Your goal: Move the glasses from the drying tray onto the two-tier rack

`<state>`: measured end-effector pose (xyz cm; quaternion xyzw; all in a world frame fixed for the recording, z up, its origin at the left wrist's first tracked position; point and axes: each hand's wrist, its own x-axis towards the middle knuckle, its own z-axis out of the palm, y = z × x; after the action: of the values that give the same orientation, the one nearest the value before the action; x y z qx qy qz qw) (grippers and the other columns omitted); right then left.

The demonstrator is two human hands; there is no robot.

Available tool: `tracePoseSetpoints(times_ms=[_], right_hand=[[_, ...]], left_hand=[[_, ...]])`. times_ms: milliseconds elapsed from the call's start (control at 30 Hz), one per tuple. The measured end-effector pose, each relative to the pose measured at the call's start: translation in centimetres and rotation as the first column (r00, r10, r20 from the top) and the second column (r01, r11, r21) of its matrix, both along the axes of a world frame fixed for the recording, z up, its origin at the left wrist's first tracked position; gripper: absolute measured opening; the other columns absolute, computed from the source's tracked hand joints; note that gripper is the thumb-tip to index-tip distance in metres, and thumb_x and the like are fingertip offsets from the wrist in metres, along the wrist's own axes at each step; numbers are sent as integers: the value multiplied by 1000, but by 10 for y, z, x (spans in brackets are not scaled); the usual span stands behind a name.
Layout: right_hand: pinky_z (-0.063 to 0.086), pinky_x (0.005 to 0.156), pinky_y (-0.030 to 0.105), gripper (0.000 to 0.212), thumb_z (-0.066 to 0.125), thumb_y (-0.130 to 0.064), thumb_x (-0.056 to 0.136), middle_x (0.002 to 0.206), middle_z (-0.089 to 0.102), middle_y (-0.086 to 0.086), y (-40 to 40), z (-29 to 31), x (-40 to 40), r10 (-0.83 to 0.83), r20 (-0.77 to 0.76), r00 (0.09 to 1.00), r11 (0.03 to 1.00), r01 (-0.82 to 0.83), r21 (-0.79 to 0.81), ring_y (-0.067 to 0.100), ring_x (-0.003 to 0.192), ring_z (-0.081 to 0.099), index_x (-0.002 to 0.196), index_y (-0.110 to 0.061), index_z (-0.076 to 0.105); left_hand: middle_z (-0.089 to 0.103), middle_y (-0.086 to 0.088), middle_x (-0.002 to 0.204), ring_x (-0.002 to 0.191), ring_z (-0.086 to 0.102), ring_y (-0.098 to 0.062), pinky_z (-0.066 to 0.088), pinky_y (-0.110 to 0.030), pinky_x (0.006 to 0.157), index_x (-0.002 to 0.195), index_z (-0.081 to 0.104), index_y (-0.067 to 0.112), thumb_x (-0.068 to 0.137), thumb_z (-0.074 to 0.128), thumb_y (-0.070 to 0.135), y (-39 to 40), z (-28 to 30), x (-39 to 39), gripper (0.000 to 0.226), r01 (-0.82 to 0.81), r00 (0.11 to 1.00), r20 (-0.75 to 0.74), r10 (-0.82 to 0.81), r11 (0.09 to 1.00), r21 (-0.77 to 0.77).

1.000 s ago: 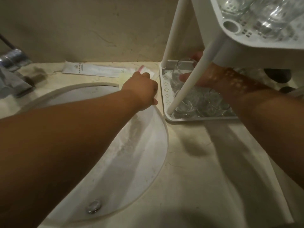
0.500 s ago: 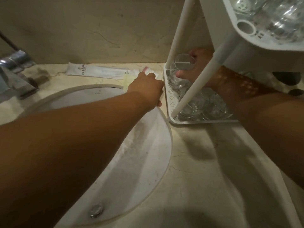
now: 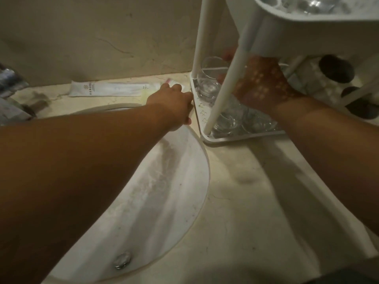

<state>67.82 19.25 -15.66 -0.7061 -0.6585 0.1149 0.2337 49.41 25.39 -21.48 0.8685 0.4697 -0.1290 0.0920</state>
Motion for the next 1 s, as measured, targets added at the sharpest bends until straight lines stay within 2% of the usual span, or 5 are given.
tracePoseSetpoints(times_ms=[100,233,333,467,1000], right_hand=[[27,73,-8,40,73,-47,78,101,50,-30,-21,11,7,-40,-39,998,998,38,-50,-18,97,45,116,-43,60],[22,119,36,64,72,-53,76,152,36,-11,-46,6,6,27,37,999,962,-16,-271,25,148,20,130,-59,39],[-1,117,35,73,72,-55,74,164,11,-5,-57,3,2,71,106,992,940,-31,-338,26,150,-3,134,-61,31],[-10,102,17,73,73,-44,80,160,25,-7,-62,-4,6,92,138,986,966,-54,-254,9,142,2,141,-52,33],[0,119,35,71,65,-56,85,152,42,-4,-81,-20,3,32,146,989,993,-15,-117,15,144,6,146,-31,38]], left_hand=[[46,-15,139,137,34,-39,39,-49,107,141,46,23,88,65,53,0,2,4,64,23,999,-27,-23,1000,5],[45,-14,139,137,33,-37,42,-49,103,141,44,23,91,63,52,-3,-3,0,61,8,1000,1,-8,1000,7],[45,-12,137,136,34,-36,45,-50,99,139,46,25,90,64,51,-3,-6,-1,58,-13,1000,23,13,1000,7],[47,-13,136,131,39,-36,43,-47,99,139,48,25,88,66,52,-1,-5,2,60,3,1000,15,-4,1000,24],[48,-13,124,114,49,-34,43,-43,86,127,54,25,87,70,46,-5,-13,2,47,-55,997,60,51,996,69]])
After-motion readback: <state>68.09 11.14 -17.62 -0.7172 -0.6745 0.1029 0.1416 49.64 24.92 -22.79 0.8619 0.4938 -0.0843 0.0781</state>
